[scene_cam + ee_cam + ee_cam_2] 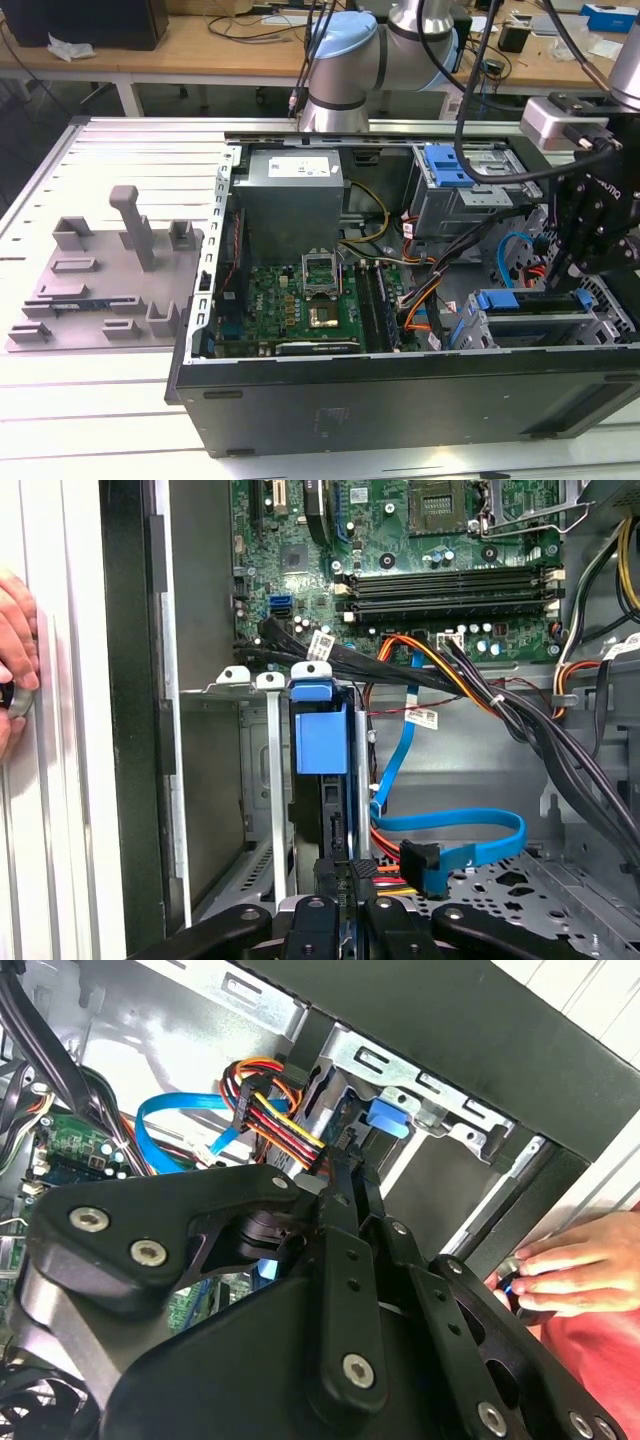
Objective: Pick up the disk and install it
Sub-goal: 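Insert the first disk wire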
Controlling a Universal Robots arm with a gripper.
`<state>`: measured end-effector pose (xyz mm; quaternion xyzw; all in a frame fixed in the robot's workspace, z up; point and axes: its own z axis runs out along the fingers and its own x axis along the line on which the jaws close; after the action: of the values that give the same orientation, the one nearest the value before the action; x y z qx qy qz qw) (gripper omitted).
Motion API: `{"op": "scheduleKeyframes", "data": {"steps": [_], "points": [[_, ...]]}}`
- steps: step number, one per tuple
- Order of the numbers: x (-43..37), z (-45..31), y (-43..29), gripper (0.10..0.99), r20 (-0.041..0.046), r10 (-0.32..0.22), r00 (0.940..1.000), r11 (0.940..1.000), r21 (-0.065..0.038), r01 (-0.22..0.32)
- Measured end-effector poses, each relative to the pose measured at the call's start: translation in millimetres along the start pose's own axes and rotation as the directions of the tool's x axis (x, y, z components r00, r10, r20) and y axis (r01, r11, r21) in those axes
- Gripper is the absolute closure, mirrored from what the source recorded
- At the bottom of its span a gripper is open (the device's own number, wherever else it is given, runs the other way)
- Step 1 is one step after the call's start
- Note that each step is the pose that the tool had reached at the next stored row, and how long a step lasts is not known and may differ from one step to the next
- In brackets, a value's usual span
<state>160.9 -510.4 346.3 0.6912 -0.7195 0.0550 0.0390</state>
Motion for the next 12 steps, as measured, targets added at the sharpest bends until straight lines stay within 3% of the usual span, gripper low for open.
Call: {"op": "scheduleKeyframes", "data": {"steps": [12], "points": [[-0.5,3.2,-0.6,0.922,0.0001,0.000,1.0000,1.0000,0.000,0.000]]}}
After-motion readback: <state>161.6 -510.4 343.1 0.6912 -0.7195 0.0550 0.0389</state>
